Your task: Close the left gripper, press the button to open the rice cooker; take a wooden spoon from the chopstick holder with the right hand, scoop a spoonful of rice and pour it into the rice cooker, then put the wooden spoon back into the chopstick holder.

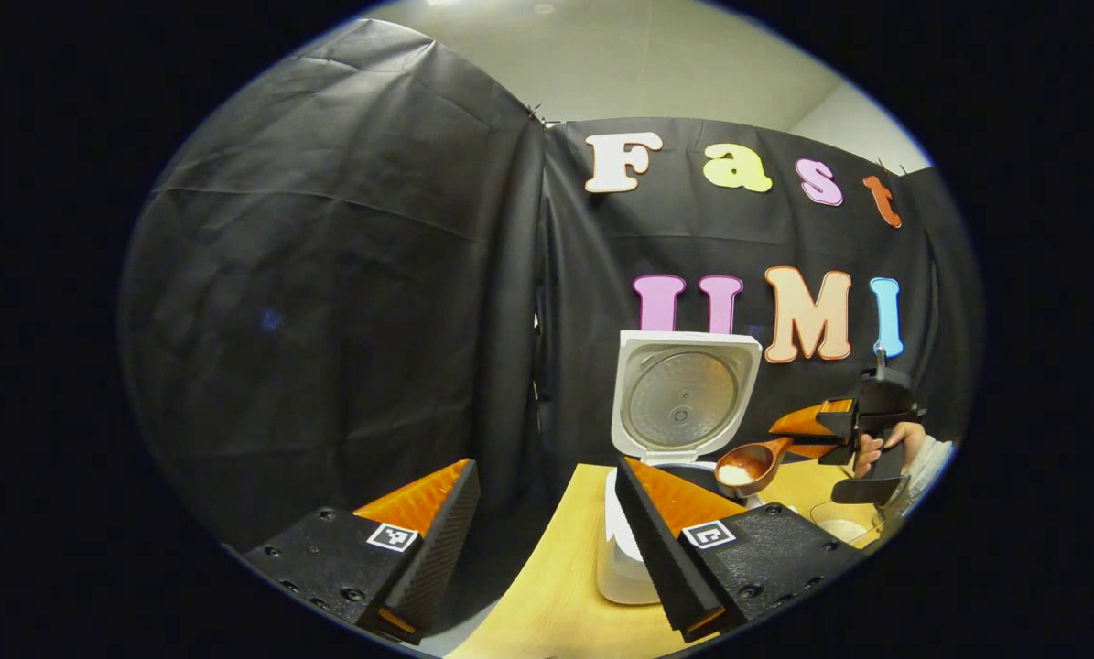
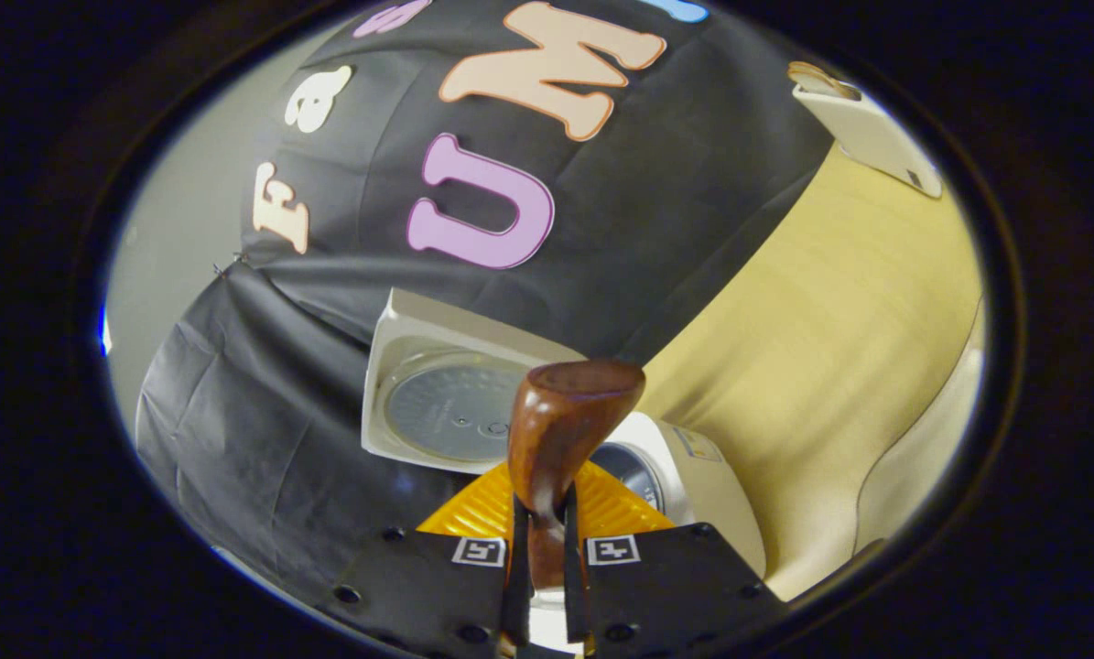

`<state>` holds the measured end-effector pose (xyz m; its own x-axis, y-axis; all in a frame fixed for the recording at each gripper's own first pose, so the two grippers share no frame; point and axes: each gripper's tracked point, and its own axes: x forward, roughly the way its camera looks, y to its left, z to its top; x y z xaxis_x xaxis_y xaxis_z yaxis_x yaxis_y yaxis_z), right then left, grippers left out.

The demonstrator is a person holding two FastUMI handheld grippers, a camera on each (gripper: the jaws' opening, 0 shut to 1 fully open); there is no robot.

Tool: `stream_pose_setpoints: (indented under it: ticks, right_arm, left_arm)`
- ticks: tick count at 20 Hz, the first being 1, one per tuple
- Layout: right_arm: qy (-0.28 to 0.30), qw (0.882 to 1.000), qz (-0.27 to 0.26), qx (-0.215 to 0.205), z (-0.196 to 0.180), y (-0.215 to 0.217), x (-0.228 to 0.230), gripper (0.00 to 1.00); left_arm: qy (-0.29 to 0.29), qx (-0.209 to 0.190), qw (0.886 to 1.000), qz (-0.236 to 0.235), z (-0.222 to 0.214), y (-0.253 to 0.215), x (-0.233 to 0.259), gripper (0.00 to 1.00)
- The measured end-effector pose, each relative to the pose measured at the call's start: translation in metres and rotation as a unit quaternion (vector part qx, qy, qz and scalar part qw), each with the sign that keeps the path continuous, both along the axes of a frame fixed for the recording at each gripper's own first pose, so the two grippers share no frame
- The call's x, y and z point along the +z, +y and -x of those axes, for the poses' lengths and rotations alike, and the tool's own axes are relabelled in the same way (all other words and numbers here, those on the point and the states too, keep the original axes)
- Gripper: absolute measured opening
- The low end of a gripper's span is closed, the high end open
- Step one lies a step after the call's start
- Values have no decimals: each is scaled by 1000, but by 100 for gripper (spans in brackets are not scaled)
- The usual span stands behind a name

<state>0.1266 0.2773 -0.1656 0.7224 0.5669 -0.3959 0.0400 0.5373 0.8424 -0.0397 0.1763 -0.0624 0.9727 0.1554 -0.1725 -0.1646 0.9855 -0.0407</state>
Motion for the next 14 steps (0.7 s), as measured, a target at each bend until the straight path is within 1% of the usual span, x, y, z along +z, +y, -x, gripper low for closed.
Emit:
stream_pose_setpoints:
  ticks: [2,4,8,11,12,14]
  right_arm:
    - [-9,1000,25,6,-5,15,-7,18]
    - [-20,998,57,12,-8,26,-12,18]
    - [-40,992,114,31,-11,47,-25,18]
    - [-64,982,170,48,-14,57,-31,18]
    - [-75,977,190,54,-13,60,-31,18]
    - [-100,966,229,68,-13,65,-28,18]
  left_arm:
    - [1,3,1000,-3,-4,2,-2,89]
    - [2,6,1000,-4,-2,16,-3,89]
    - [5,11,1000,-2,2,31,-7,89]
    - [7,15,1000,2,0,38,-11,89]
    - [7,15,1000,4,0,39,-11,92]
    - [7,14,1000,5,-2,41,-12,87]
